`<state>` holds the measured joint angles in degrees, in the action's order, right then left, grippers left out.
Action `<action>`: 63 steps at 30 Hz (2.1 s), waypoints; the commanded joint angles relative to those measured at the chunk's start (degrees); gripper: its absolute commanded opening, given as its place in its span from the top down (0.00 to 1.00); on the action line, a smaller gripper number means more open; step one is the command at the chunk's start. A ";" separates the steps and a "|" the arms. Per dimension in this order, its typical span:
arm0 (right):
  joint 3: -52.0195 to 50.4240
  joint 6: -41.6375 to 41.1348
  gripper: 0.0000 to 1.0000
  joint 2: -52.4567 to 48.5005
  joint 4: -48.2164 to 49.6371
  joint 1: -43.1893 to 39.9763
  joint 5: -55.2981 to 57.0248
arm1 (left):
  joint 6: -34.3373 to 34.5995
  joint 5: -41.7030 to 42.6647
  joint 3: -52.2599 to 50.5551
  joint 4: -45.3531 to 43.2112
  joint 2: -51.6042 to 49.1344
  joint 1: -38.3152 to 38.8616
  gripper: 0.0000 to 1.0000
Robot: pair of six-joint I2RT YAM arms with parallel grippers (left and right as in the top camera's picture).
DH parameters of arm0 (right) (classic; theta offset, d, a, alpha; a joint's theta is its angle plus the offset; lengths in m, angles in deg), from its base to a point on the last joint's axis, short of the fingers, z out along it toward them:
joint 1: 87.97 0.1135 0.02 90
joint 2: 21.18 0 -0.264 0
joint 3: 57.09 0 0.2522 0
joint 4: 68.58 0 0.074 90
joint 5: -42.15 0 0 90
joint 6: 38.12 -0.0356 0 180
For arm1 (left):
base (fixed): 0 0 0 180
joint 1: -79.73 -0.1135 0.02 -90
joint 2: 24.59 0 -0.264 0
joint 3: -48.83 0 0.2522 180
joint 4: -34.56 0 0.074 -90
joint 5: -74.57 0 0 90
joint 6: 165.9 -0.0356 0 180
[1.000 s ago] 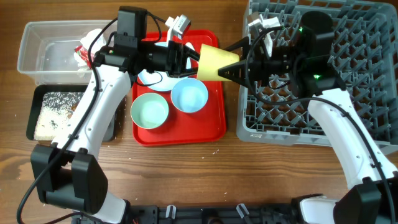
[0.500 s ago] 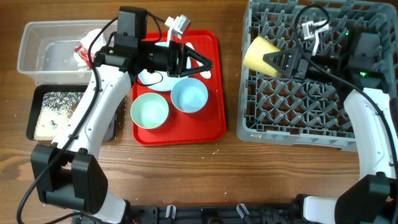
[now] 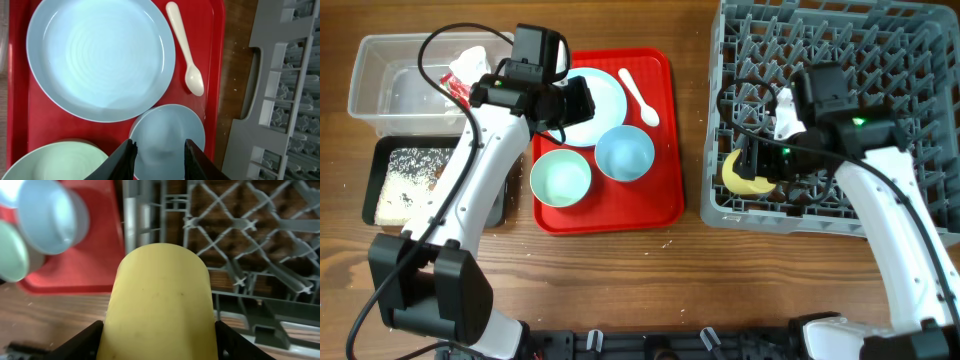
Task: Sort waste into correct bins and load items into the dishwasher rack
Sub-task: 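Place the yellow cup in the rack with the right gripper, then grasp the light-blue bowl on the red tray with the right gripper, then place the light-blue bowl in the rack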
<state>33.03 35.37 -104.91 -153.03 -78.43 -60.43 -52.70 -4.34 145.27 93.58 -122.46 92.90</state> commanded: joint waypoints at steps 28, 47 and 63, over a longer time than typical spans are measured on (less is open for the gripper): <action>16.13 -7.98 0.41 -21.40 18.08 15.06 2.16 | -0.48 -8.22 -0.02 0.07 1.55 -5.01 0.31; 15.96 -12.17 0.96 -39.60 23.96 18.14 -3.82 | -0.46 -9.90 -0.07 2.62 1.53 -13.03 0.00; 18.40 -1.01 0.96 -20.63 27.89 5.09 69.81 | -0.46 -9.90 -0.07 2.64 1.53 -13.03 0.00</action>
<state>52.11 26.56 -119.40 -127.29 -73.19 -6.70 -52.88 -13.50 145.27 96.18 -122.42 80.02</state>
